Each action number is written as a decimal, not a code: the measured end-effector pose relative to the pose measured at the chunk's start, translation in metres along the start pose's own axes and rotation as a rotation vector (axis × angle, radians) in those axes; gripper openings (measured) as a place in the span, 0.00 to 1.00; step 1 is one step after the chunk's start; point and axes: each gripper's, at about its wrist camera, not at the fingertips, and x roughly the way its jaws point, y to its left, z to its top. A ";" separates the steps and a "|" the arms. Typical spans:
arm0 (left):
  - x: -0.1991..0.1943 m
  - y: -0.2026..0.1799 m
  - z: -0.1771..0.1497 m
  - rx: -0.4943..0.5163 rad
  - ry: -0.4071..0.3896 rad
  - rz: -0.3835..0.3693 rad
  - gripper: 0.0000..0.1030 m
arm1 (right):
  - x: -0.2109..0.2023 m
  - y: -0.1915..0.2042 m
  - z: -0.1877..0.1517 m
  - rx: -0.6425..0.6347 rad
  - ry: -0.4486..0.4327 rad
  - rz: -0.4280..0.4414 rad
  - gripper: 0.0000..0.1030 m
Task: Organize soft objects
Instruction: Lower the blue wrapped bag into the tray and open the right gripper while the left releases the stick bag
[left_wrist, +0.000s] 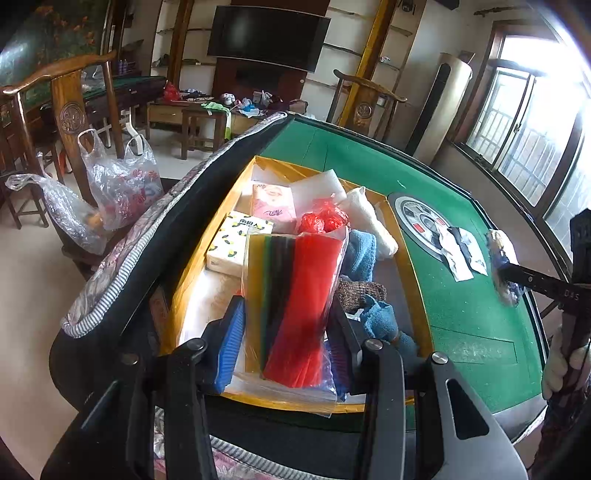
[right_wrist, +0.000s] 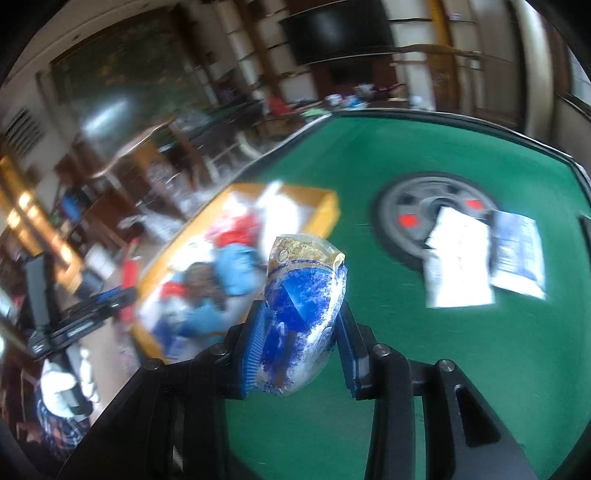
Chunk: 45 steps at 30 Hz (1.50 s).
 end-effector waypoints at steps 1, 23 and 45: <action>0.001 0.003 0.000 -0.007 0.002 -0.001 0.40 | 0.010 0.012 0.002 -0.022 0.020 0.015 0.33; 0.012 0.032 -0.011 -0.065 0.027 -0.067 0.40 | 0.178 0.062 0.052 -0.157 0.290 -0.297 0.32; -0.001 0.047 -0.008 -0.077 -0.035 -0.099 0.43 | 0.153 0.071 0.134 0.034 0.044 0.023 0.55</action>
